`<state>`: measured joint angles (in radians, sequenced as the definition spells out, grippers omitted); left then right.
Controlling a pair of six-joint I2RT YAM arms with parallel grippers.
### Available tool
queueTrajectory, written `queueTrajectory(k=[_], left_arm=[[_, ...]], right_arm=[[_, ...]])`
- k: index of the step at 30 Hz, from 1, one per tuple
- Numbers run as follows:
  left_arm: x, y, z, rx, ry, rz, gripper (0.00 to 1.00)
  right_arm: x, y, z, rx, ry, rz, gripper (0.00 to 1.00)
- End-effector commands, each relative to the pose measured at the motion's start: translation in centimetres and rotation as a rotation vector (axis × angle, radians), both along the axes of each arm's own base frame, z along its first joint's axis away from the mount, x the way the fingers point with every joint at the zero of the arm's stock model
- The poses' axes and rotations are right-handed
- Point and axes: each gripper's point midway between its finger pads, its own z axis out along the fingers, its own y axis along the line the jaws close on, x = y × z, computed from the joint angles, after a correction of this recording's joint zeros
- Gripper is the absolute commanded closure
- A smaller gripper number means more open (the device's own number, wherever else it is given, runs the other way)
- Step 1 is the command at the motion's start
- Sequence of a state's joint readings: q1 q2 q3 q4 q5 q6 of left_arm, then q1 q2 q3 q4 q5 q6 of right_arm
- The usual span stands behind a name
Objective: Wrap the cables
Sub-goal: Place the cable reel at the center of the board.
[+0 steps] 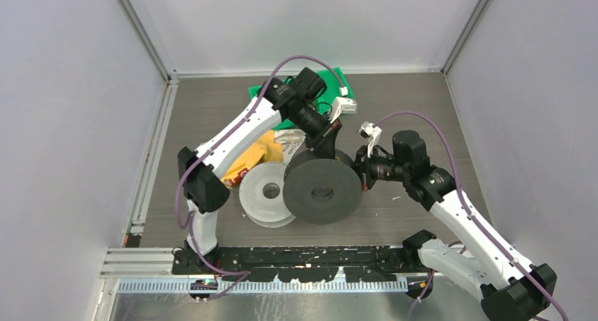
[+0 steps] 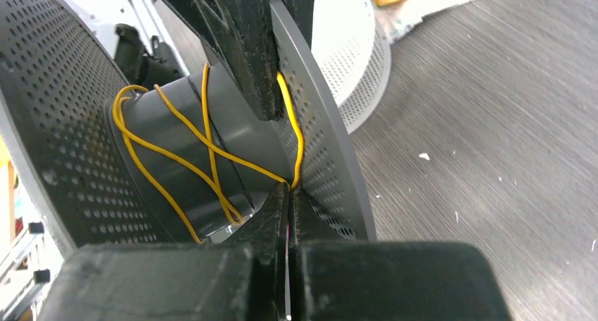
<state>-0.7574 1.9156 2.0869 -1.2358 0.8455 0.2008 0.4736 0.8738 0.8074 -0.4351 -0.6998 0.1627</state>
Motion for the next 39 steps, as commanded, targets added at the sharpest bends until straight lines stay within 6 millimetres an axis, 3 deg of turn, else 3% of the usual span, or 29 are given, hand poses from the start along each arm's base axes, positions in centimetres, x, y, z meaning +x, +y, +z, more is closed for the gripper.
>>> queueTrajectory(k=[1, 8, 19, 26, 33, 35, 39], left_arm=[[3.1, -3.7, -0.2, -0.151, -0.037, -0.018, 0.99], [5.8, -7.0, -3.7, -0.184, 0.000, -0.035, 1.00], [10.4, -11.0, -7.8, -0.198, -0.034, 0.009, 0.99], [12.2, -12.6, -11.3, -0.191, -0.008, 0.042, 1.00], [13.1, -13.6, -13.6, -0.193, 0.010, 0.055, 1.00], [13.3, -13.7, -14.0, -0.197, 0.004, 0.056, 0.97], [14.1, -13.9, -15.3, -0.168, 0.009, 0.097, 0.84]], right_arm=[[0.7, 0.0, -1.6, 0.034, 0.052, -0.110, 1.00], [3.6, -1.2, -3.6, 0.039, 0.041, -0.302, 1.00], [5.4, -2.9, -6.2, 0.094, 0.052, -0.508, 0.99], [6.2, -4.5, -9.2, 0.112, 0.079, -0.651, 1.00], [7.0, -4.3, -10.9, 0.126, 0.114, -0.683, 0.99], [7.4, -4.2, -11.2, 0.130, 0.126, -0.692, 0.99], [7.9, -3.7, -11.8, 0.144, 0.154, -0.698, 1.00]])
